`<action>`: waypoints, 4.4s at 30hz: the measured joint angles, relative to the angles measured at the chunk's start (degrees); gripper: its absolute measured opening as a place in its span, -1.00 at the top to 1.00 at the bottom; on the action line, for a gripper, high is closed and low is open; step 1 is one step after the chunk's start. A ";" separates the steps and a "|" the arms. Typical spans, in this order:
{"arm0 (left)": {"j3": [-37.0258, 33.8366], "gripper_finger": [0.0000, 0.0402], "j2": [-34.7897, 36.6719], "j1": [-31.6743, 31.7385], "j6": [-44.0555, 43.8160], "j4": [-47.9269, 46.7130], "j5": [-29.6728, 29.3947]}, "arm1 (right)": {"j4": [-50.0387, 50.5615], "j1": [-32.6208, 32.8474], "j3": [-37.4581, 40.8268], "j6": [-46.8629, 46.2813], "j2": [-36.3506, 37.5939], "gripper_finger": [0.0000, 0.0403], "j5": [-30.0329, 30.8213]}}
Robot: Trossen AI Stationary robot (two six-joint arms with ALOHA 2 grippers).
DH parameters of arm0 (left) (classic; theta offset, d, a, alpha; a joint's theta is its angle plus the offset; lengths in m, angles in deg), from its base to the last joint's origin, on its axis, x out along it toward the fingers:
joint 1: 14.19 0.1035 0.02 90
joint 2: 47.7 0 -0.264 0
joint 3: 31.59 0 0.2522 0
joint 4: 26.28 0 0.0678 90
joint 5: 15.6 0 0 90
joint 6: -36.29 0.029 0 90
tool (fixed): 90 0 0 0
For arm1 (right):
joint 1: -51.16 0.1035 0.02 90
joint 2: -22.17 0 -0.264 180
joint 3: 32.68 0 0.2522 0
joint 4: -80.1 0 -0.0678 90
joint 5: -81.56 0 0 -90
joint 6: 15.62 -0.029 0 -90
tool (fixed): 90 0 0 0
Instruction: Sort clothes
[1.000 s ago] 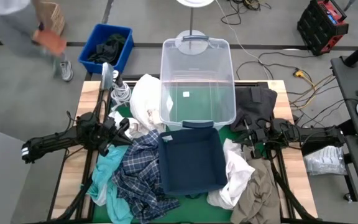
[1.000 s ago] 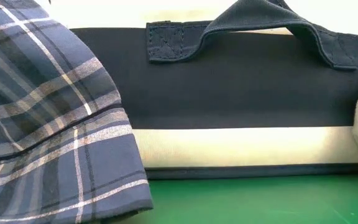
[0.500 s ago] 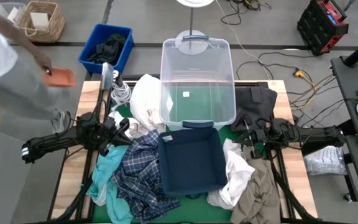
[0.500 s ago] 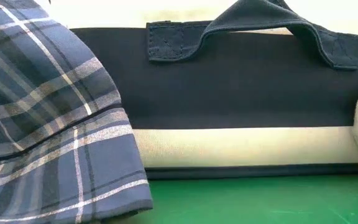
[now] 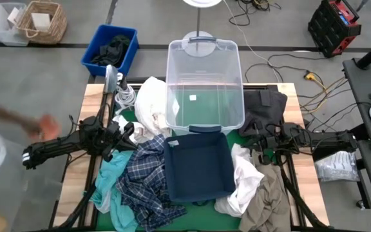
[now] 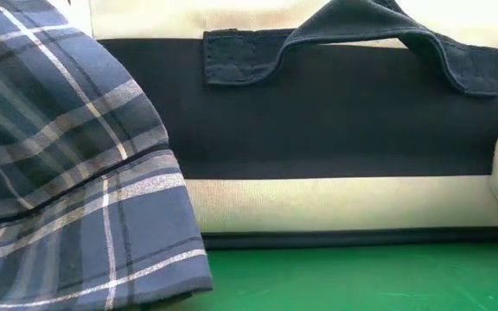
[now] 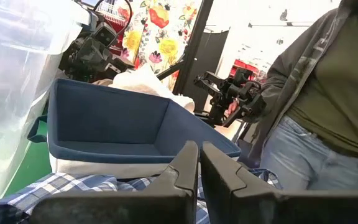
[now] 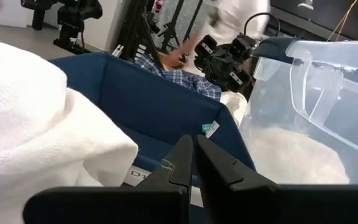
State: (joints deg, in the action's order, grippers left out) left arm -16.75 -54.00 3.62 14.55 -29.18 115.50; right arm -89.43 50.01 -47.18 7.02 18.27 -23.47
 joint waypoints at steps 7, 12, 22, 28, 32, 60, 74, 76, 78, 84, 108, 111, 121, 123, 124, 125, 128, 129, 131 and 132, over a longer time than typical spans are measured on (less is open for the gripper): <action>0.00 1.00 0.01 0.01 0.00 0.00 0.00 | -5.60 0.00 0.00 -3.13 -0.02 0.94 0.00; 0.00 1.00 0.01 0.02 0.04 0.00 -0.02 | -14.05 0.00 0.00 -8.40 -0.02 0.94 0.04; 0.00 1.00 -0.01 0.01 -1.52 1.81 -3.21 | -32.57 0.00 0.00 -36.02 -0.02 0.94 14.25; 0.00 1.00 -0.01 0.06 -25.77 13.84 -9.16 | -35.87 0.00 -2.64 -33.84 -0.04 0.94 19.69; 0.02 1.00 0.01 -0.09 -27.02 26.03 -8.58 | -35.92 0.00 -8.18 -32.50 -0.11 0.94 20.62; 0.02 1.00 -0.01 -0.11 -28.32 27.39 -31.56 | -7.65 0.00 -40.75 -24.05 -21.03 0.94 21.66; 0.02 1.00 -0.01 -0.11 -28.32 26.71 -31.53 | -7.47 0.00 -40.89 -24.09 -21.42 0.94 21.59; 0.02 1.00 -0.01 -0.11 -28.31 26.71 -31.53 | -7.47 0.00 -40.89 -24.09 -21.42 0.94 21.59; 0.02 1.00 -0.01 -0.11 -28.30 26.71 -31.53 | -7.47 0.00 -40.89 -24.09 -21.42 0.94 21.57; 0.02 1.00 -0.01 -0.11 -28.30 26.73 -31.51 | -7.47 0.00 -40.89 -24.09 -21.42 0.94 21.57; 0.02 1.00 -0.01 -0.09 -28.30 26.80 -31.51 | -7.47 0.01 -40.87 -24.09 -21.42 0.94 21.55; 0.02 1.00 -0.01 -0.11 -28.30 26.78 -31.49 | -7.47 0.00 -40.85 -24.09 -21.42 0.94 21.57; 0.02 1.00 -0.01 -0.10 -28.30 26.80 -31.49 | -7.47 0.01 -40.85 -24.09 -21.42 0.94 21.56; 0.02 1.00 -0.01 -0.11 -28.30 26.79 -31.50 | -7.47 0.02 -40.85 -24.09 -21.42 0.94 21.55; 0.02 1.00 -0.01 -0.09 -28.30 26.80 -31.50 | -7.47 0.00 -40.85 -24.09 -21.42 0.94 21.56; 0.02 1.00 -0.01 -0.10 -28.29 26.80 -31.49 | -7.47 0.01 -40.85 -24.09 -21.42 0.94 21.55; 0.02 1.00 -0.01 -0.11 -28.30 26.80 -31.49 | -7.47 0.00 -40.85 -24.09 -21.42 0.94 21.56; 0.02 1.00 -0.01 -0.10 -28.29 26.80 -31.49 | -7.47 0.00 -40.85 -24.09 -21.42 0.94 21.56; 0.02 1.00 -0.01 -0.10 -28.30 26.80 -31.49 | -7.47 0.01 -40.85 -24.09 -21.42 0.94 21.55; 0.02 1.00 -0.01 -0.10 -28.29 26.80 -31.49 | -7.47 0.00 -40.85 -24.09 -21.42 0.94 21.57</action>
State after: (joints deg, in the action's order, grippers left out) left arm -16.73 -54.01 3.52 -13.74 -2.39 84.01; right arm -96.90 50.01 -88.03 -17.07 -3.15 -1.89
